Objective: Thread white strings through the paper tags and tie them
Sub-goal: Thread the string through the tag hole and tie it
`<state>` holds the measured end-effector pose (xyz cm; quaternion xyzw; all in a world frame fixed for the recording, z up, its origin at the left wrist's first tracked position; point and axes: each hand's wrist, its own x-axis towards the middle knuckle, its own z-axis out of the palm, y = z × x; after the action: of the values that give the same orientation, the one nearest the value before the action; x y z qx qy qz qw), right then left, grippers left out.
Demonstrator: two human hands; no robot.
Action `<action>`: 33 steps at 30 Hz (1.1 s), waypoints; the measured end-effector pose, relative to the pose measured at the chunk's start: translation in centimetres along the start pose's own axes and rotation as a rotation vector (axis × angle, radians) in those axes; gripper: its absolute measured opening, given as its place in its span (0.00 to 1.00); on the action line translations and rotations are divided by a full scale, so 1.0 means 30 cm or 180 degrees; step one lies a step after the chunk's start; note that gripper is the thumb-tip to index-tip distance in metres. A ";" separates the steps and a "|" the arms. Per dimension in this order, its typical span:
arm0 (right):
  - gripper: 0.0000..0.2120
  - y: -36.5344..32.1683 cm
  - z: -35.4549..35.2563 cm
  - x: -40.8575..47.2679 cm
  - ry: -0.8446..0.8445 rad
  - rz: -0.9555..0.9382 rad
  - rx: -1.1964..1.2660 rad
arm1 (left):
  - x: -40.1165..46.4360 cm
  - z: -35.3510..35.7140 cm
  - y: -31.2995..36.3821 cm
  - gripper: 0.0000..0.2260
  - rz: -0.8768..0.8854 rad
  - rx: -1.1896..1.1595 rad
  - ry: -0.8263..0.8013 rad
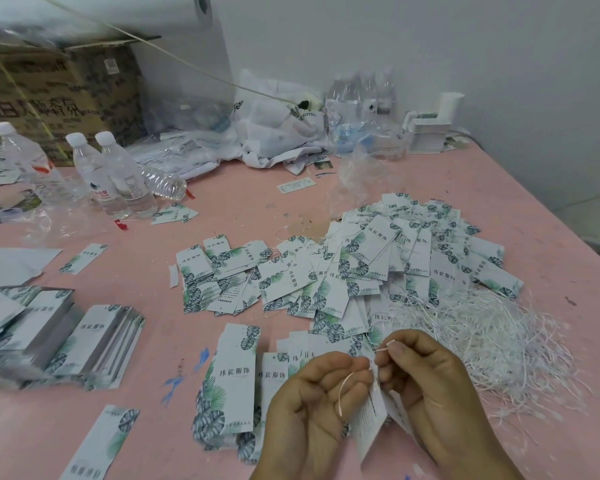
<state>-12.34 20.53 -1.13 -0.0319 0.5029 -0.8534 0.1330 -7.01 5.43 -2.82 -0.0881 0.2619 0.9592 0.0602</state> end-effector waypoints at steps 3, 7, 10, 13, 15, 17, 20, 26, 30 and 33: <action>0.04 -0.009 -0.020 0.011 0.0158 -0.0131 0.0295 | -0.005 -0.003 0.015 0.25 0.0057 -0.0119 -0.0072; 0.05 -0.017 -0.051 0.022 0.0200 -0.0208 0.0506 | 0.006 -0.017 0.010 0.23 -0.0005 -0.0056 -0.0024; 0.11 -0.015 -0.062 0.013 -0.0005 -0.0411 -0.0369 | 0.005 -0.006 -0.002 0.18 0.0058 0.0048 0.0071; 0.16 -0.001 -0.046 -0.002 -0.0404 -0.0199 -0.1078 | 0.002 0.002 -0.011 0.13 0.0193 0.0115 0.0122; 0.10 0.010 -0.029 -0.009 -0.0718 0.0040 -0.1082 | 0.005 0.002 -0.012 0.12 0.0268 0.0101 0.0172; 0.08 0.011 -0.018 -0.014 -0.0821 0.0148 -0.1172 | 0.011 0.001 -0.014 0.13 0.0358 0.0068 0.0240; 0.10 -0.004 -0.003 -0.017 -0.0771 0.0207 -0.1483 | 0.014 0.003 -0.014 0.11 0.0544 0.0103 0.0314; 0.18 0.000 -0.011 -0.012 -0.0576 0.0401 -0.1142 | 0.023 -0.008 -0.025 0.08 0.0780 0.0711 0.0649; 0.21 0.002 -0.026 -0.013 -0.0555 0.0573 -0.0577 | 0.018 -0.003 -0.035 0.08 0.0833 0.1162 0.0744; 0.19 -0.012 -0.027 -0.011 -0.0649 0.0690 0.0008 | 0.008 -0.005 -0.039 0.11 0.0784 0.1558 0.0740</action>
<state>-12.23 21.47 -1.20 -0.0637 0.4863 -0.8270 0.2748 -7.02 6.36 -3.56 -0.1477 0.4993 0.8511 -0.0676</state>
